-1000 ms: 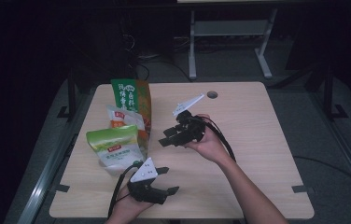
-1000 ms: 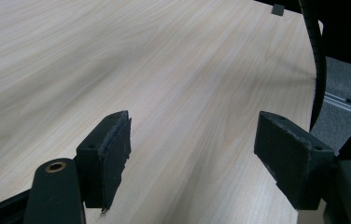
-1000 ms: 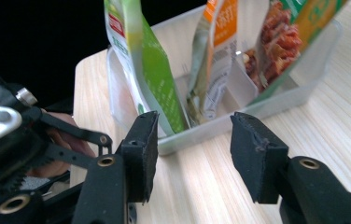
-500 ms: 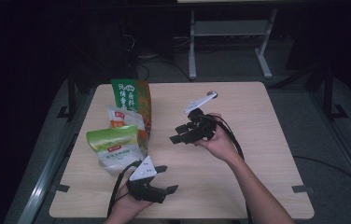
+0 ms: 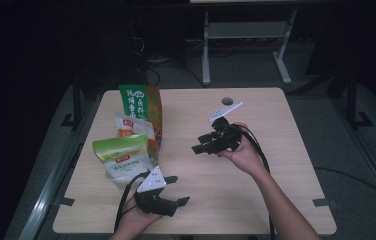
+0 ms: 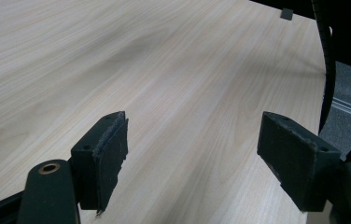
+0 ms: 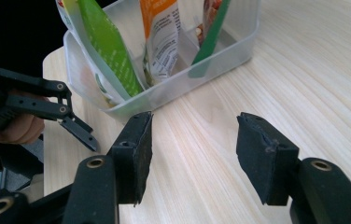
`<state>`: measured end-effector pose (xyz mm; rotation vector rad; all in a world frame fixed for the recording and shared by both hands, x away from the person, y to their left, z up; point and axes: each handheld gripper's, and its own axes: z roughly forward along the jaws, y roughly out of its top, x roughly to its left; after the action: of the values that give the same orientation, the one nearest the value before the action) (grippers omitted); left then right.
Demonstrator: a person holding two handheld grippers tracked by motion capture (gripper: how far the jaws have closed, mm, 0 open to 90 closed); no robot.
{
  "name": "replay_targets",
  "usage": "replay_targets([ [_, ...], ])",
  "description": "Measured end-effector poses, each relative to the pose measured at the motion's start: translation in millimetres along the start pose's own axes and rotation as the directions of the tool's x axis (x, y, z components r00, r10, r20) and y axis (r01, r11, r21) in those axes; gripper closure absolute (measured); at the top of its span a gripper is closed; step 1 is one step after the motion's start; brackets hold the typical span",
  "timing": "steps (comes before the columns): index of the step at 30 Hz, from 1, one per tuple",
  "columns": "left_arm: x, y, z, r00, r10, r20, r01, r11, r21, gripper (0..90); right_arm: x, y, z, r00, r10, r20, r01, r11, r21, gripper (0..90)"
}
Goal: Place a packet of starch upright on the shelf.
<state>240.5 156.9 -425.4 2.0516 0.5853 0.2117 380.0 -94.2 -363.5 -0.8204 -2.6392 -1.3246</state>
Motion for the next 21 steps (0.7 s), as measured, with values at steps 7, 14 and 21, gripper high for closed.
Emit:
replay_targets([
  [7, 0.0, 0.2, -0.6, 1.0000, -0.004, 0.001, 0.004, 1.0000, 0.004, 24.2, -4.2, -5.9, -8.3, 0.9999, 0.012, 0.012, -0.012, 1.000, -0.002, 44.4],
  [14, 1.1, 0.3, -1.5, 1.0000, -0.006, -0.004, 0.006, 1.0000, 0.005, 24.2, -10.0, -17.7, -18.3, 0.9988, 0.038, 0.030, -0.037, 0.999, -0.010, 43.9],
  [21, 2.4, 0.7, -1.3, 1.0000, -0.002, -0.006, 0.002, 0.9999, 0.011, 24.1, -15.7, -30.9, -28.8, 0.9966, 0.071, 0.042, -0.070, 0.997, -0.012, 42.9],
])
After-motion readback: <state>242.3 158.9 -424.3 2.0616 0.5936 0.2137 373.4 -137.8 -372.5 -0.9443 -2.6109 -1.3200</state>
